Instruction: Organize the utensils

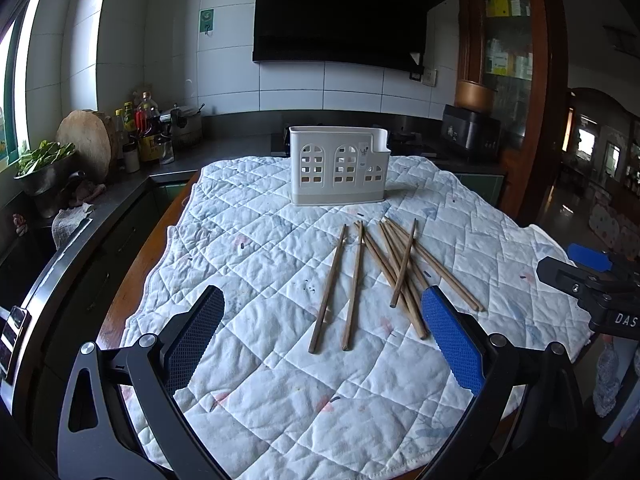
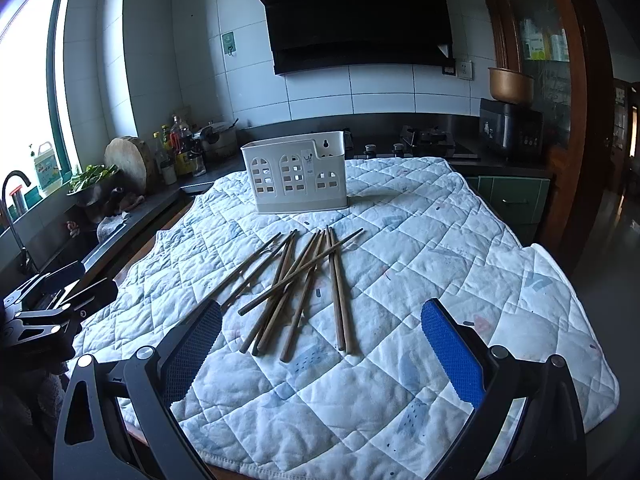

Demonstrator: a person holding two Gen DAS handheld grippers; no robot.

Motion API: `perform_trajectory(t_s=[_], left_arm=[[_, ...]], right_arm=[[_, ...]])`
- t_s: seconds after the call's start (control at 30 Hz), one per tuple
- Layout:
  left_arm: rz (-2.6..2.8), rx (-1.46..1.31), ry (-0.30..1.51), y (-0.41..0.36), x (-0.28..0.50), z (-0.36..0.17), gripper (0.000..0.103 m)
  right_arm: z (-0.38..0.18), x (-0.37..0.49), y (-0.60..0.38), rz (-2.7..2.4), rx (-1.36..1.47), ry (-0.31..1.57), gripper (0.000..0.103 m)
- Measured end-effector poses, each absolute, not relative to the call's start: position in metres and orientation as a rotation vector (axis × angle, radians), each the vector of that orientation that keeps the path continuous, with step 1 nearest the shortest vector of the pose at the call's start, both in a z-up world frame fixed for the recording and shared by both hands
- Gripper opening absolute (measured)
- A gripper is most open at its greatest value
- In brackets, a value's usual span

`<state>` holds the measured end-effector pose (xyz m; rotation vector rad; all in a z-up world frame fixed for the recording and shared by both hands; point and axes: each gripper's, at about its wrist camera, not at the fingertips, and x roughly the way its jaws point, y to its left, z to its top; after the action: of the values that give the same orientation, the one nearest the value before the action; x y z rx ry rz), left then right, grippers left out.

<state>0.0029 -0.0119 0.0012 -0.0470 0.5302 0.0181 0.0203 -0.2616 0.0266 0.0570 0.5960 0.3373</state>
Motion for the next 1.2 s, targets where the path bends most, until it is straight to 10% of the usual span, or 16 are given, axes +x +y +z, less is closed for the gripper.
perform_trajectory(t_s=[1.2], left_arm=[[0.029,-0.112,0.700,0.008,0.063,-0.034,0.098]], right_arm=[[-0.012,0.071,-0.251,0.306,0.007,0.739,0.096]])
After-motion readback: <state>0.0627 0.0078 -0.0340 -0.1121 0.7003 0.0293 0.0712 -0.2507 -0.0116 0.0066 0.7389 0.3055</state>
